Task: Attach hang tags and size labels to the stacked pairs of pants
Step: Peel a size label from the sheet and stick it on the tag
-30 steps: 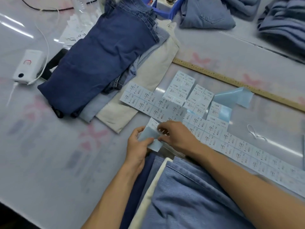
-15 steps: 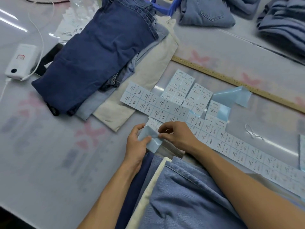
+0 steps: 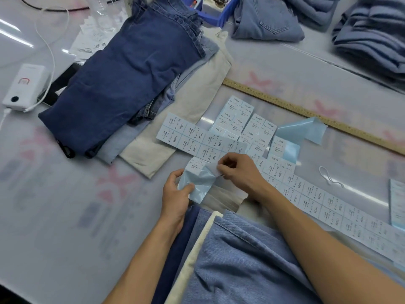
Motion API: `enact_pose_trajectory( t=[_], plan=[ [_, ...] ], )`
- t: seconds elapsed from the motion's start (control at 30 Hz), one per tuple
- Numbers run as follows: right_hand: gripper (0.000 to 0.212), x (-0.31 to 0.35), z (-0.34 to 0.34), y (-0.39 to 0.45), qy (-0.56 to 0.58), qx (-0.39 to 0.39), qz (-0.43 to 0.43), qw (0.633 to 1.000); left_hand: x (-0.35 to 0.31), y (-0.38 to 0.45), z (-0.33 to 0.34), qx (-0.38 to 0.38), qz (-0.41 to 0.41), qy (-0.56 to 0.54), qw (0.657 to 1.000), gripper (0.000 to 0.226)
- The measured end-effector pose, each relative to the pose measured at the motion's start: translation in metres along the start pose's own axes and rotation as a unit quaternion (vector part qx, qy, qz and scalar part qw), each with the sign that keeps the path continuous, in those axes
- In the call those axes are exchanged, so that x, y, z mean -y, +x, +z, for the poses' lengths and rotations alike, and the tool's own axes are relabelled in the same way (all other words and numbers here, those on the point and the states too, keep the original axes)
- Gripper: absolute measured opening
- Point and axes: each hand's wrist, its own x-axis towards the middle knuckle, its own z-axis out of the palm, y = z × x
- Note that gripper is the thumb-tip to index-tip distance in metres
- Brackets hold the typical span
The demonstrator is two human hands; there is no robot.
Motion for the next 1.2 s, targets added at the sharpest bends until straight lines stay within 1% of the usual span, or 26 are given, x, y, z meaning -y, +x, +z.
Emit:
enact_pose_trajectory(
  t=[0.07,0.13,0.2,0.27,0.33,0.37,0.4,0.47,0.53,0.6,0.67,0.7,0.77,0.8,0.83,0.87,0.9,0.97,1.0,1.07,1.13,1.2],
  plan=[
    [0.011,0.002,-0.014,0.002,0.108,-0.016,0.041,0.993,-0.001,-0.001,-0.001,-0.003,-0.002,-0.003,1.000,0.044],
    [0.011,0.005,-0.027,0.002,0.188,-0.019,0.070,0.980,-0.001,-0.001,-0.002,-0.003,-0.004,-0.006,1.000,0.043],
    [0.008,0.008,-0.039,0.002,0.238,-0.023,0.086,0.967,-0.002,-0.002,-0.002,-0.005,-0.009,-0.008,1.000,0.042],
    [0.008,0.014,-0.053,-0.001,0.260,-0.030,0.084,0.962,-0.003,-0.006,-0.002,-0.013,-0.006,0.003,1.000,0.041],
    [0.006,0.023,-0.072,-0.008,0.232,-0.027,0.067,0.970,-0.006,-0.010,-0.003,-0.031,0.024,0.057,0.998,0.041],
    [0.005,0.027,-0.085,-0.014,0.203,-0.026,0.051,0.978,-0.009,-0.012,-0.003,-0.040,0.053,0.106,0.992,0.042],
    [0.005,0.031,-0.097,-0.021,0.168,-0.025,0.036,0.985,-0.011,-0.015,-0.005,-0.049,0.079,0.156,0.983,0.046],
    [0.006,0.037,-0.130,-0.045,0.111,-0.049,0.004,0.993,-0.019,-0.021,-0.007,-0.068,0.131,0.239,0.960,0.056],
    [0.010,0.035,-0.165,-0.080,0.086,-0.086,-0.032,0.992,-0.028,-0.030,-0.007,-0.100,0.187,0.298,0.931,0.056],
    [0.005,0.029,-0.200,-0.123,0.101,-0.135,-0.053,0.984,-0.040,-0.039,-0.002,-0.124,0.250,0.318,0.906,0.048],
    [0.014,0.018,-0.232,-0.163,0.122,-0.198,-0.051,0.971,-0.058,-0.047,0.012,-0.117,0.300,0.297,0.899,0.040],
    [0.016,0.005,-0.249,-0.178,0.128,-0.244,-0.035,0.961,-0.069,-0.052,0.025,-0.101,0.316,0.282,0.900,0.036],
    [0.023,-0.024,-0.276,-0.199,0.149,-0.343,0.027,0.927,-0.093,-0.062,0.059,-0.056,0.360,0.266,0.893,0.029],
    [0.030,-0.039,-0.286,-0.209,0.161,-0.388,0.075,0.904,-0.104,-0.067,0.081,-0.029,0.388,0.268,0.881,0.025],
    [0.035,-0.053,-0.293,-0.218,0.189,-0.429,0.104,0.877,-0.115,-0.073,0.107,0.000,0.414,0.271,0.869,0.022],
    [0.034,-0.062,-0.296,-0.228,0.218,-0.462,0.114,0.852,-0.124,-0.079,0.135,0.033,0.434,0.276,0.857,0.020],
    [0.027,-0.069,-0.294,-0.238,0.250,-0.500,0.112,0.822,-0.129,-0.087,0.165,0.073,0.447,0.289,0.843,0.018],
    [0.008,-0.079,-0.287,-0.257,0.311,-0.575,0.112,0.748,-0.127,-0.110,0.228,0.166,0.461,0.327,0.808,0.015],
    [0.012,-0.086,-0.286,-0.264,0.339,-0.596,0.115,0.719,-0.119,-0.126,0.255,0.212,0.465,0.345,0.787,0.014],
    [0.012,-0.106,-0.286,-0.270,0.403,-0.592,0.121,0.687,-0.089,-0.159,0.298,0.289,0.477,0.377,0.740,0.012],
    [0.010,-0.128,-0.294,-0.277,0.443,-0.598,0.126,0.656,-0.046,-0.183,0.326,0.332,0.481,0.424,0.691,0.012],
    [0.011,-0.145,-0.301,-0.283,0.455,-0.635,0.121,0.613,-0.007,-0.194,0.354,0.366,0.459,0.480,0.652,0.016]
  ],
)
